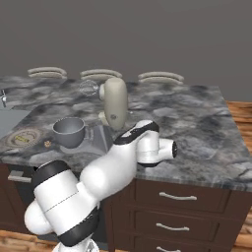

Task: Add butter and sugar cubes to the stand mixer bowl and then turn on the stand mixer to begin making frosting.

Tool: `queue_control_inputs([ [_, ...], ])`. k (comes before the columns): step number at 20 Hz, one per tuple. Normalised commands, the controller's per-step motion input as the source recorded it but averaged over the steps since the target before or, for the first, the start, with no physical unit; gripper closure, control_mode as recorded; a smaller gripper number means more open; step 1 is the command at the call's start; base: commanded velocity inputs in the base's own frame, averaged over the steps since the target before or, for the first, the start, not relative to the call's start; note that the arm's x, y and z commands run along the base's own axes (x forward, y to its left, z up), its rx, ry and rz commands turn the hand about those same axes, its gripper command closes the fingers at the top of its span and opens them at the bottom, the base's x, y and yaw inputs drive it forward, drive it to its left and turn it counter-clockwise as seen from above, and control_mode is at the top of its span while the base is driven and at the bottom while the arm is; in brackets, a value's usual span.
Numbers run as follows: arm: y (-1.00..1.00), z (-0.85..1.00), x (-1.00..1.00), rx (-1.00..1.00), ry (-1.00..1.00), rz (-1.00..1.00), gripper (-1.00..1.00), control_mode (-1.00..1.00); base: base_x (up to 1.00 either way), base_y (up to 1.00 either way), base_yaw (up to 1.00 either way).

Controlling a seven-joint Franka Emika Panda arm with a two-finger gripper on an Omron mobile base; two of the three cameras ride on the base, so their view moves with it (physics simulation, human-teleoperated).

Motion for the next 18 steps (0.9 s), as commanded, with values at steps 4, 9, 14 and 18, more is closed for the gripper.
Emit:
queue_control_inputs([
  [4,0.26,-0.28,0.33,-0.03,0.00,0.04,-1.00,-1.00,0.00,0.00,0.00],
  [9,0.14,-0.20,0.29,-0.02,0.00,0.03,-1.00,-1.00,0.00,0.00,0.00],
  [14,0.04,-0.14,0.28,0.00,0.00,0.04,-1.00,-1.00,0.00,0.00,0.00],
  [18,0.00,-0.19,0.27,0.00,0.00,0.06,-1.00,-1.00,0.00,0.00,0.00],
])
